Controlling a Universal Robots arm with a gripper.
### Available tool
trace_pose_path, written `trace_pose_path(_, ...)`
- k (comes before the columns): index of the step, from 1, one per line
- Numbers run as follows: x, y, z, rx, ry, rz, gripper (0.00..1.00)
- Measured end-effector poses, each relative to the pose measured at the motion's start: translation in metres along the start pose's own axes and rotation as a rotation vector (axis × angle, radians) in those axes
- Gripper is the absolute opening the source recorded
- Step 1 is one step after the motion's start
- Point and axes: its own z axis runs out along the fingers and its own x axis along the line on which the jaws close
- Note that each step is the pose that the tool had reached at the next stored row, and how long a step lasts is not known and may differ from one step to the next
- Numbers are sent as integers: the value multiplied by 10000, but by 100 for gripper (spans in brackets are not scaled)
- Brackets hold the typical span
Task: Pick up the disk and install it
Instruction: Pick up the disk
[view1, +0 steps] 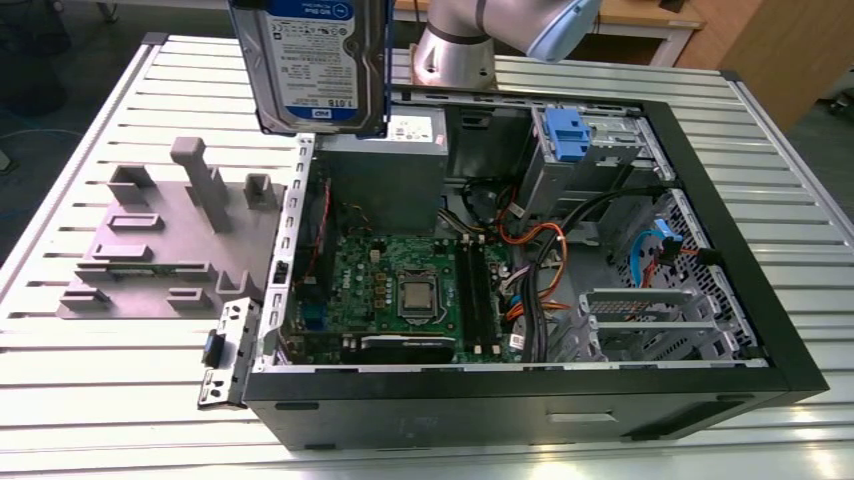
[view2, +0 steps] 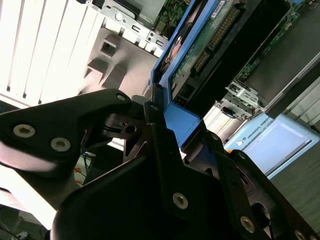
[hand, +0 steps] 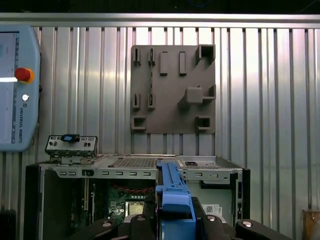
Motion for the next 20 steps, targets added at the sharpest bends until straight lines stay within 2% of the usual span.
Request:
trace_pose_path(7,0,-51,-1,0,-1,1,37)
trace_pose_path(20,10,-71,-2,1,-1,1,37)
